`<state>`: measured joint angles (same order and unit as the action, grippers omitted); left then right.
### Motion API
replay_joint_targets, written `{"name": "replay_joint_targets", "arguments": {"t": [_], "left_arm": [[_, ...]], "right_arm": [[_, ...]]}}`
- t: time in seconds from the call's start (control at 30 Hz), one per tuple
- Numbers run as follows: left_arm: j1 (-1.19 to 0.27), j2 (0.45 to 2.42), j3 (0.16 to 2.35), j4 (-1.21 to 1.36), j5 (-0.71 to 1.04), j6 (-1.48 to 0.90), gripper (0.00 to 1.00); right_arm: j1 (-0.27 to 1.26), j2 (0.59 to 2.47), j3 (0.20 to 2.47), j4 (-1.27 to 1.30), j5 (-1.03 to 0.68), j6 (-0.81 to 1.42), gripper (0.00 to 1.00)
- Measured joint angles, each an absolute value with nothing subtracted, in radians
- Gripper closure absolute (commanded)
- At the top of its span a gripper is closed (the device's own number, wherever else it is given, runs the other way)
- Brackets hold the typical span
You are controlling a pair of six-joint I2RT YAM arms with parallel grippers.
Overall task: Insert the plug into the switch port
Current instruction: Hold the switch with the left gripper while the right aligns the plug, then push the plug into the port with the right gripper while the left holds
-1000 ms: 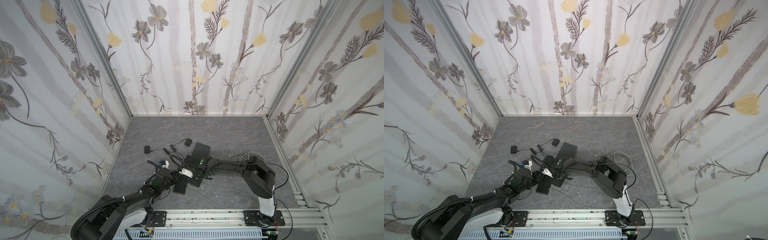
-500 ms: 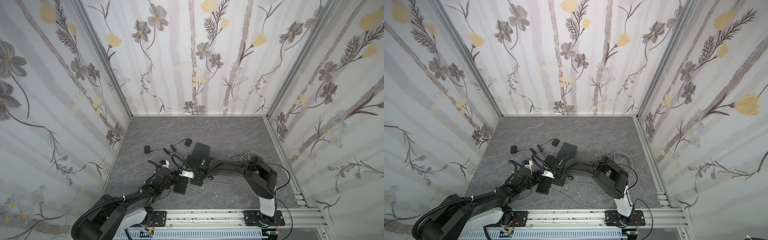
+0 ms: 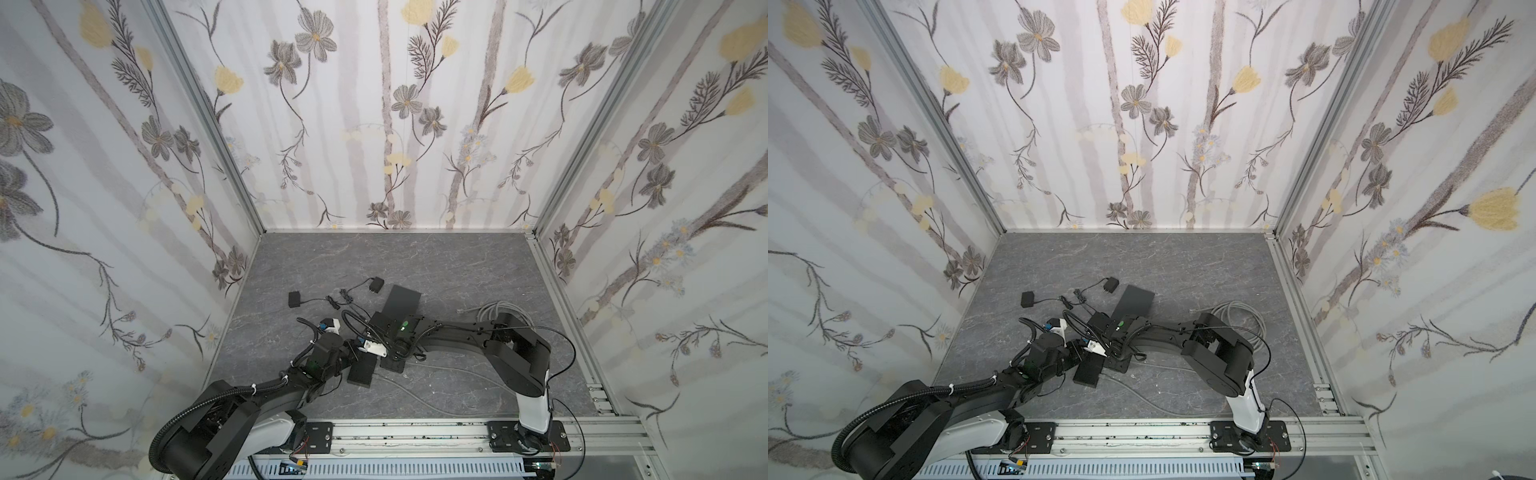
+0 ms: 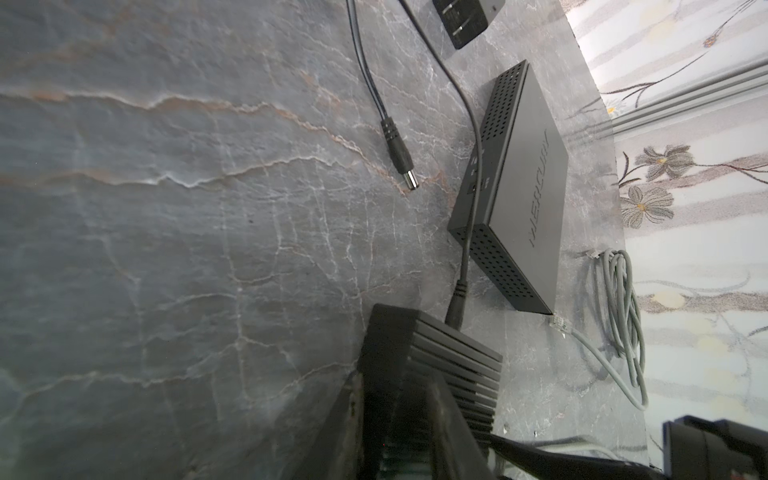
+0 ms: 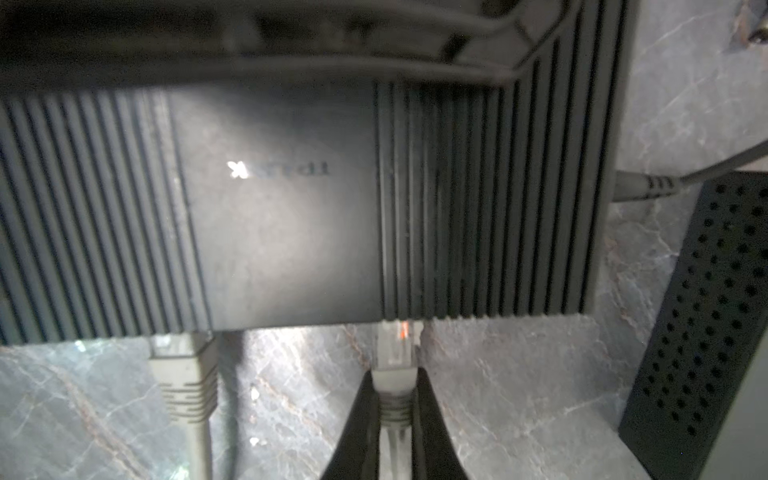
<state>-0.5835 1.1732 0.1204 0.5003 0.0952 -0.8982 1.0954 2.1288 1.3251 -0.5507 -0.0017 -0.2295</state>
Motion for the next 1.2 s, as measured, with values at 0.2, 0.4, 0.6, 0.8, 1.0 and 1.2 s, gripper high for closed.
{"name": "replay_joint_targets", "arguments": {"t": [0.2, 0.4, 0.6, 0.8, 1.0, 1.2], "left_arm": [[-0.586, 1.179, 0.126, 0.499, 0.105, -0.898, 0.74], [-0.587, 1.181, 0.129, 0.497, 0.105, -0.898, 0.74], [-0.596, 1.180, 0.129, 0.497, 0.099, -0.899, 0.74], [-0.607, 1.186, 0.126, 0.513, 0.098, -0.911, 0.74], [-0.617, 1.175, 0.125, 0.511, 0.099, -0.916, 0.74], [-0.620, 1.158, 0.125, 0.487, 0.110, -0.916, 0.73]], "right_arm": [[1.097, 2.123, 1.319, -0.522, -0.019, -0.184, 1.00], [1.094, 2.127, 1.330, -0.536, -0.025, -0.165, 1.00], [1.072, 2.145, 1.369, -0.588, -0.055, -0.137, 1.00], [1.065, 2.151, 1.419, -0.667, -0.052, -0.094, 1.00], [1.050, 2.150, 1.423, -0.682, -0.080, -0.044, 1.00], [1.031, 2.133, 1.390, -0.653, -0.101, -0.012, 1.00]]}}
